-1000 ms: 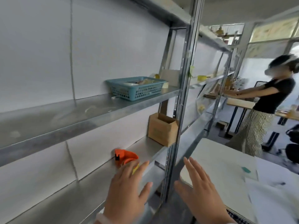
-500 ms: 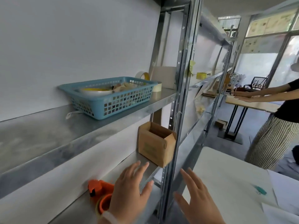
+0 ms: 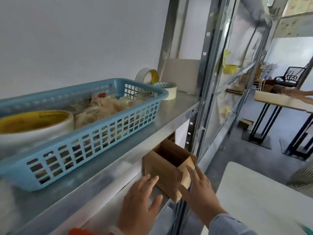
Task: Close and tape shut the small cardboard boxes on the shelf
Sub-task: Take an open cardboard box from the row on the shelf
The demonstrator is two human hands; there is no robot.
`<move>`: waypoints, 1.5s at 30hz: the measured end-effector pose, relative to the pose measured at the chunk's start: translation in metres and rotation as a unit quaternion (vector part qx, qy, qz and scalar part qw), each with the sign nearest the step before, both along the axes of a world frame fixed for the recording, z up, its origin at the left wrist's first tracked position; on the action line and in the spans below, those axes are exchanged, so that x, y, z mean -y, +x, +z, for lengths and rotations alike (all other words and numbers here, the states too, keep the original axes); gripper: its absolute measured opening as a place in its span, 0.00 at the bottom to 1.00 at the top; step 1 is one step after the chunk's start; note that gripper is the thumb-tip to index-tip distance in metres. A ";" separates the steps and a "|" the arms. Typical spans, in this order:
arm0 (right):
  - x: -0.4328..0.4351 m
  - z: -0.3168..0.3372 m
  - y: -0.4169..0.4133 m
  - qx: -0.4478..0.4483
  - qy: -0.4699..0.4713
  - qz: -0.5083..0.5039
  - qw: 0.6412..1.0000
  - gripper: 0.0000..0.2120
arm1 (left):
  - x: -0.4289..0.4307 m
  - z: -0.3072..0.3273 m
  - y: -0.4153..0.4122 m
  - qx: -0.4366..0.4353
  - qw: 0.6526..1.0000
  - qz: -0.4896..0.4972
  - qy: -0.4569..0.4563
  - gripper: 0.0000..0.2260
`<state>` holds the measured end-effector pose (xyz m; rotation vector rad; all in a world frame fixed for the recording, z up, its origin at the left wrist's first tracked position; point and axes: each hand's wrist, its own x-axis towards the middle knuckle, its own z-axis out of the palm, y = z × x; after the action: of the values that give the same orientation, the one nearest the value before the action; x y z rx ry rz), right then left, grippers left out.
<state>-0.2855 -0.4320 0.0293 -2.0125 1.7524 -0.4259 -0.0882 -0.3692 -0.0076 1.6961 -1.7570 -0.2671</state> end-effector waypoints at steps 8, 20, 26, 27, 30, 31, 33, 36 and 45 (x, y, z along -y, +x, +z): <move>0.042 -0.034 -0.011 0.026 -0.038 0.067 0.997 0.20 | 0.008 -0.013 -0.008 -0.018 0.996 0.087 -0.019 0.23; 0.052 -0.059 -0.021 0.107 -0.089 0.221 0.965 0.14 | -0.028 -0.029 -0.020 -0.071 0.984 0.162 0.035 0.24; 0.040 -0.065 -0.031 0.138 -0.073 0.347 0.925 0.24 | -0.053 -0.019 0.000 -0.122 0.959 0.256 0.027 0.39; 0.039 -0.066 -0.030 0.145 -0.086 0.356 0.919 0.26 | -0.059 -0.018 0.003 -0.136 0.954 0.265 0.026 0.42; 0.042 -0.065 -0.023 0.155 -0.115 0.354 0.915 0.33 | -0.067 -0.017 0.010 -0.148 0.954 0.257 0.029 0.42; 0.043 -0.065 -0.018 0.169 -0.098 0.344 0.918 0.35 | -0.069 -0.017 0.012 -0.143 0.959 0.244 0.031 0.40; 0.044 -0.063 -0.006 0.212 -0.050 0.323 0.921 0.38 | -0.073 -0.018 0.015 -0.133 0.966 0.221 0.027 0.37; 0.046 -0.060 0.014 0.234 -0.049 0.323 0.916 0.37 | -0.080 -0.020 0.019 -0.131 0.969 0.209 0.018 0.33; 0.048 -0.060 0.027 0.303 -0.020 0.247 0.920 0.32 | -0.094 -0.034 0.037 -0.139 0.980 0.139 -0.003 0.32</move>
<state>-0.2581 -0.4801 -0.0311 -1.9660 0.8384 -0.8062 -0.0512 -0.2753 -0.0413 1.7800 -1.3013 -0.3530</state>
